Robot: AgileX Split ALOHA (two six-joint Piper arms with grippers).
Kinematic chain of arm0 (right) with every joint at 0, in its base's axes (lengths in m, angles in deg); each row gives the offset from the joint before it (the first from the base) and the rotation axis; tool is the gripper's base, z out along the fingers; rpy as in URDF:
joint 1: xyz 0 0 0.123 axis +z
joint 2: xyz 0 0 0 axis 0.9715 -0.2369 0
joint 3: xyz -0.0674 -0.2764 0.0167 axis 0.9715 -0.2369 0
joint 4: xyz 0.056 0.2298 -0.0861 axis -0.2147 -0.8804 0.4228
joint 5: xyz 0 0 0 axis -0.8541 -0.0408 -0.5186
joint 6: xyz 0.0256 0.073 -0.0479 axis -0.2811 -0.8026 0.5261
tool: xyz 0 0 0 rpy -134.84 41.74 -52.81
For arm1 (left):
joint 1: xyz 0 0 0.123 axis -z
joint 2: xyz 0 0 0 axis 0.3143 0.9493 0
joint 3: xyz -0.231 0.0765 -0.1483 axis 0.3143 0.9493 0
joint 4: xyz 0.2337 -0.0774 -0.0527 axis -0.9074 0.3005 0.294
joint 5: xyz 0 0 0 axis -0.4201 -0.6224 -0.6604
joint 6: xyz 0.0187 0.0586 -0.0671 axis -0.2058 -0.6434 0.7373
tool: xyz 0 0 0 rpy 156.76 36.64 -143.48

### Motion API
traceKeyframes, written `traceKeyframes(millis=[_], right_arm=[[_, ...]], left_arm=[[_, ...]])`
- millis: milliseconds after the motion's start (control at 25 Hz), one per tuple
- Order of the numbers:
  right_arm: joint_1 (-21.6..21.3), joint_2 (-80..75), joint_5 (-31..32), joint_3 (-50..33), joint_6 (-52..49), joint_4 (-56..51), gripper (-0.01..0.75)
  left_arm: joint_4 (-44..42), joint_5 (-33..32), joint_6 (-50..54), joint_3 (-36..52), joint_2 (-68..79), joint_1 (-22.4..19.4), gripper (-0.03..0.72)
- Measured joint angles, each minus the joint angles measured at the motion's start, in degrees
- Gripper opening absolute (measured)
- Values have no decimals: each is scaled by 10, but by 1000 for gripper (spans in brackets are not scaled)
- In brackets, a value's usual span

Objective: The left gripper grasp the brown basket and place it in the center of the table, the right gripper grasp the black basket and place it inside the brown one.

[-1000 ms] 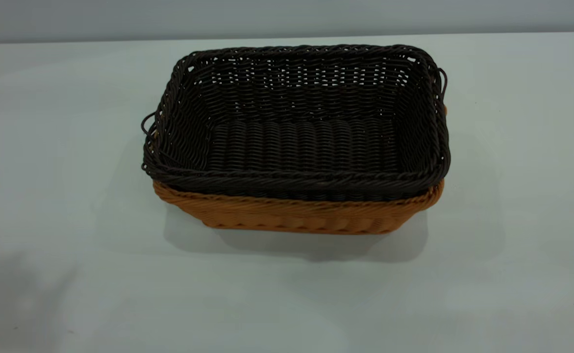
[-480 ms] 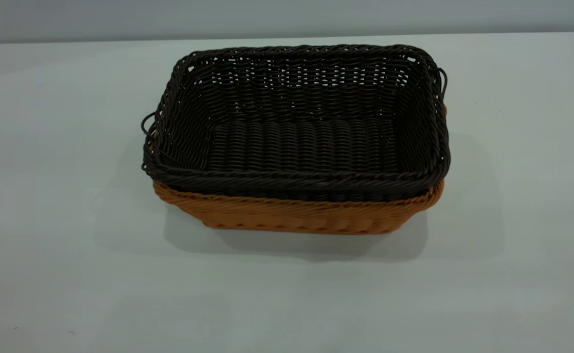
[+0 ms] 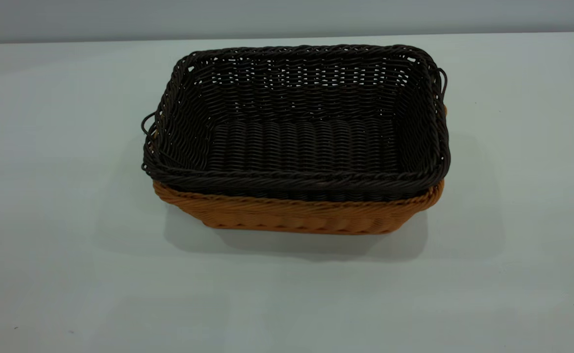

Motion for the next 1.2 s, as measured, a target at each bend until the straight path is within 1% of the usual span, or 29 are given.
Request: traceKeyframes(millis=[200,320,480,1200], right_arm=[[0,0,0,0,0,0,531],[0,0,0,0,0,0,518],[0,0,0,0,0,0,501],[0,0,0,0,0,0,400]], left_arm=[[-72,4,56,89,-67,0,543],[-81,18,67,123,-94,0,543],[-81,28,68,125,-107,0,543],[-81,30,59,125,-133,0,543]])
